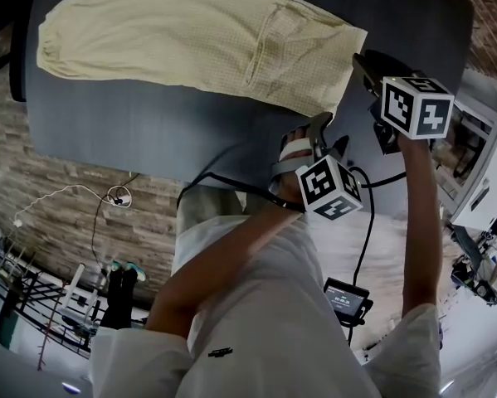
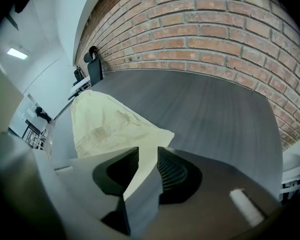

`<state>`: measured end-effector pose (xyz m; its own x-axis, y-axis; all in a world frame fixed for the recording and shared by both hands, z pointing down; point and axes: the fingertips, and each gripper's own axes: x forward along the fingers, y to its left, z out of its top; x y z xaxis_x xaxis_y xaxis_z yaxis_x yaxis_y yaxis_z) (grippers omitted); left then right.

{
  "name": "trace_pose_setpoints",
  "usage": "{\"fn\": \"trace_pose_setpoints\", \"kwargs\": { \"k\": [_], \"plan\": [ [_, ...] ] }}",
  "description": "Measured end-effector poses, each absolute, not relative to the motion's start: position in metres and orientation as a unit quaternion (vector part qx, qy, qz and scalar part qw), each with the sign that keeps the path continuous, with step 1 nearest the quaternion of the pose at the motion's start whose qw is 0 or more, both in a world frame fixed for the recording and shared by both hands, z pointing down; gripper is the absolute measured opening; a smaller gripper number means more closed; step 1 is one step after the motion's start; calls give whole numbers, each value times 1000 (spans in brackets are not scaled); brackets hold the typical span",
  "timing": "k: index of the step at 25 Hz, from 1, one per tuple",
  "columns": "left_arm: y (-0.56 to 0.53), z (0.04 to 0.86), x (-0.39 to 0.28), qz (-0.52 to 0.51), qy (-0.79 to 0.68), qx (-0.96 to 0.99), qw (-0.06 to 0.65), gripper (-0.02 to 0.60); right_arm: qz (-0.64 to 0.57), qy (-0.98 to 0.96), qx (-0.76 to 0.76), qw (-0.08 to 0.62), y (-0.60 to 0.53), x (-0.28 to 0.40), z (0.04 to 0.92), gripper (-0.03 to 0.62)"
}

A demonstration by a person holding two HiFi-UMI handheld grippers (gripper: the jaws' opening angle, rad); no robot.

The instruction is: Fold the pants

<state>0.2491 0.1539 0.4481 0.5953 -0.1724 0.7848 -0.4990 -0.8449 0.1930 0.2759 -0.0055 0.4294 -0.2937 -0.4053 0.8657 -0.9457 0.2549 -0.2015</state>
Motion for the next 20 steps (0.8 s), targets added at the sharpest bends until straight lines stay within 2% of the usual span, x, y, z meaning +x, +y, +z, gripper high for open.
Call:
{"fn": "trace_pose_setpoints", "kwargs": {
  "k": [9, 10, 12, 15, 18, 20],
  "plan": [
    [145, 482, 250, 447, -244, 836, 204, 241, 387, -728, 455, 336, -8, 294, 438, 126],
    [143, 483, 248, 449, -255, 833, 202, 223, 388, -730, 452, 334, -9, 294, 439, 126],
    [137, 483, 242, 453, -275, 825, 196, 131, 391, -734, 446, 331, -12, 294, 440, 126],
    [134, 485, 240, 467, -280, 819, 180, 114, 400, -737, 442, 319, -21, 296, 444, 129],
    [136, 485, 240, 484, -276, 814, 163, 117, 422, -738, 437, 294, -28, 295, 445, 198],
    [136, 486, 240, 491, -281, 809, 158, 116, 445, -735, 430, 280, -31, 291, 449, 218]
  ]
}}
